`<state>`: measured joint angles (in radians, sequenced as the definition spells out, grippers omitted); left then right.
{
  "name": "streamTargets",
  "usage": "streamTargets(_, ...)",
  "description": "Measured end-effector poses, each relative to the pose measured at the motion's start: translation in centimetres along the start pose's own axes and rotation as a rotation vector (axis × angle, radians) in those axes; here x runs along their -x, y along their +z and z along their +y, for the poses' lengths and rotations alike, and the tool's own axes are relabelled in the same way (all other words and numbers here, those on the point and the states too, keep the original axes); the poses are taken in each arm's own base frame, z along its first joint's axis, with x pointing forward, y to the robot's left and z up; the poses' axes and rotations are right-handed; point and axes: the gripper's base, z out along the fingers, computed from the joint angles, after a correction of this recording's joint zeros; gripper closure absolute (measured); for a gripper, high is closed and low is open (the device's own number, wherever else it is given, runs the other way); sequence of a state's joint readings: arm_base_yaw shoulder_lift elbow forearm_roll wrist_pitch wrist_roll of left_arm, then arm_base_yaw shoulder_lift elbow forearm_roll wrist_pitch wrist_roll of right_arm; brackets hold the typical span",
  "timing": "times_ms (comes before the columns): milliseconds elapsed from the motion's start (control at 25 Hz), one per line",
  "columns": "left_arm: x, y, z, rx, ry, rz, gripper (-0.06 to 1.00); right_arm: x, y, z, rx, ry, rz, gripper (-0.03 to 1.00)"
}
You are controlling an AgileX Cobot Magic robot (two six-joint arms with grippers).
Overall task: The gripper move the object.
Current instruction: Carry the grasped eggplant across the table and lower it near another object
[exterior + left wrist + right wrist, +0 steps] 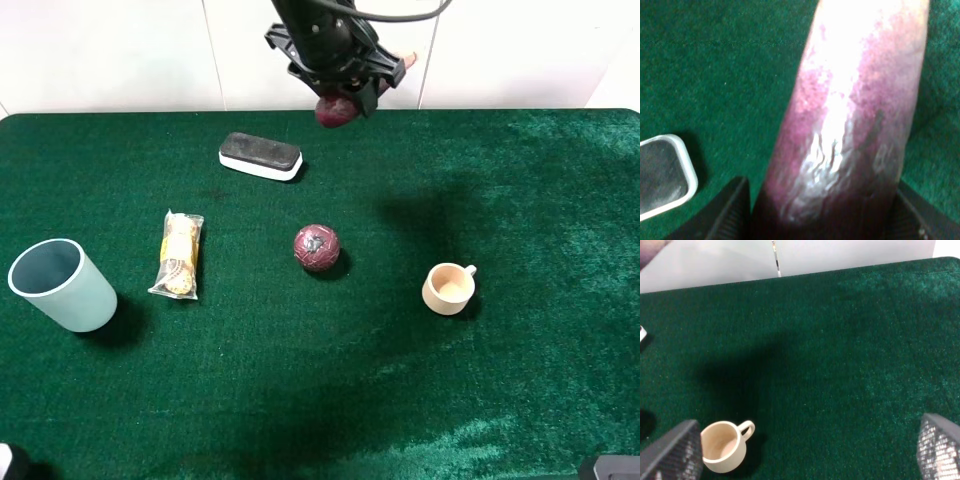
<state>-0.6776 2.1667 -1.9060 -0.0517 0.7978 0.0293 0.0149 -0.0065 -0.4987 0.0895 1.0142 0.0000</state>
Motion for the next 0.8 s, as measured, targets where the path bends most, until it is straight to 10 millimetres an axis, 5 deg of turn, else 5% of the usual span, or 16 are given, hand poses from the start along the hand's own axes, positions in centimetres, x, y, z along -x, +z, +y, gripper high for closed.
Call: streamTargets(800, -0.8, 7.8, 1.5, 0.096, -0.164, -0.031, 0.39, 0.0, 0.0, 0.0, 0.004, 0.002, -0.001, 0.32)
